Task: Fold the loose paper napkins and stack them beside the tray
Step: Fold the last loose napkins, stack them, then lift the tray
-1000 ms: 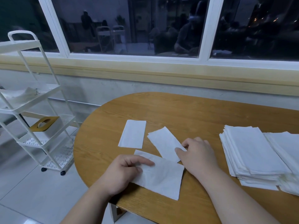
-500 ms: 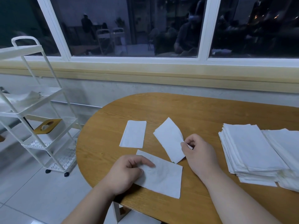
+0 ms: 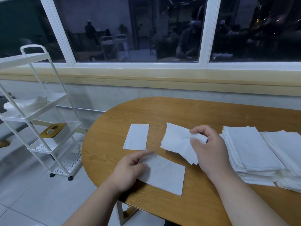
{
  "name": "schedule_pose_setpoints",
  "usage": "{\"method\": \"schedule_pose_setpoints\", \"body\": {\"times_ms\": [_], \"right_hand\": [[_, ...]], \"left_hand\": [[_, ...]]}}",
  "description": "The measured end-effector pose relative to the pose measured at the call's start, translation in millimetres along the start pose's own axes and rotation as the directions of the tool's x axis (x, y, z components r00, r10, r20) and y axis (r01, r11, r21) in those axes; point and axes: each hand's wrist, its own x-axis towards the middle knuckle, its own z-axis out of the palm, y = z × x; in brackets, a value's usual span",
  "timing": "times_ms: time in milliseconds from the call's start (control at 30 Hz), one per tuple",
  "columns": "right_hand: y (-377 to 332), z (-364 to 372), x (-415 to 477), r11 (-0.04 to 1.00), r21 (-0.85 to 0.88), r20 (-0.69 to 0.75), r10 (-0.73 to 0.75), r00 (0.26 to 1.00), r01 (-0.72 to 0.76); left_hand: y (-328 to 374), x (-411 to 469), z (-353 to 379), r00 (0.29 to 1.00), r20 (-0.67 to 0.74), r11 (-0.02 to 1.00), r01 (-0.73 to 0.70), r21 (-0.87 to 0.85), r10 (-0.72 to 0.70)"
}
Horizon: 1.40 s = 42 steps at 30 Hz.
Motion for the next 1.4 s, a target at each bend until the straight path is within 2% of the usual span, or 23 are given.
{"method": "schedule_pose_setpoints", "body": {"times_ms": [100, 167, 233, 433, 633, 833, 1067, 1233, 1400], "right_hand": [[-12, -4, -16, 0.949, 0.307, 0.098, 0.043, 0.994, -0.072], [-7, 0, -28, 0.903, 0.395, 0.204, 0.094, 0.975, -0.169], [3, 9, -40, 0.923, 0.316, 0.251, 0.141, 0.958, -0.218], [15, 30, -58, 0.962, 0.127, 0.249, 0.205, 0.947, -0.241], [22, 34, -60, 0.967, 0.024, 0.167, 0.245, 0.955, -0.252], [21, 33, -60, 0.954, 0.057, 0.14, 0.283, 0.949, -0.293], [17, 35, -63, 0.882, 0.263, 0.18, 0.354, 0.918, -0.391], [19, 39, -67, 0.952, 0.068, 0.174, 0.283, 0.943, -0.298], [22, 38, -65, 0.979, -0.097, 0.18, 0.194, 0.964, -0.179]], "left_hand": [[5, -2, -2, 0.996, -0.018, 0.996, -0.084, 0.002, 0.084], [9, -5, -2, 0.991, -0.029, 0.991, -0.131, 0.037, 0.132], [9, -6, -3, 0.987, -0.034, 0.986, -0.154, 0.07, 0.157], [0, -5, -5, 0.985, -0.016, 0.978, -0.169, 0.125, 0.172], [7, -6, -3, 0.992, 0.056, 0.992, -0.118, 0.038, 0.116], [2, -4, -2, 0.989, 0.088, 0.992, -0.111, -0.06, 0.116], [0, -3, -8, 0.99, 0.073, 0.984, -0.106, -0.145, 0.118], [4, -4, -3, 0.996, 0.068, 0.98, -0.049, -0.192, 0.063], [4, -3, -1, 0.997, 0.052, 0.987, -0.053, -0.149, 0.061]]}}
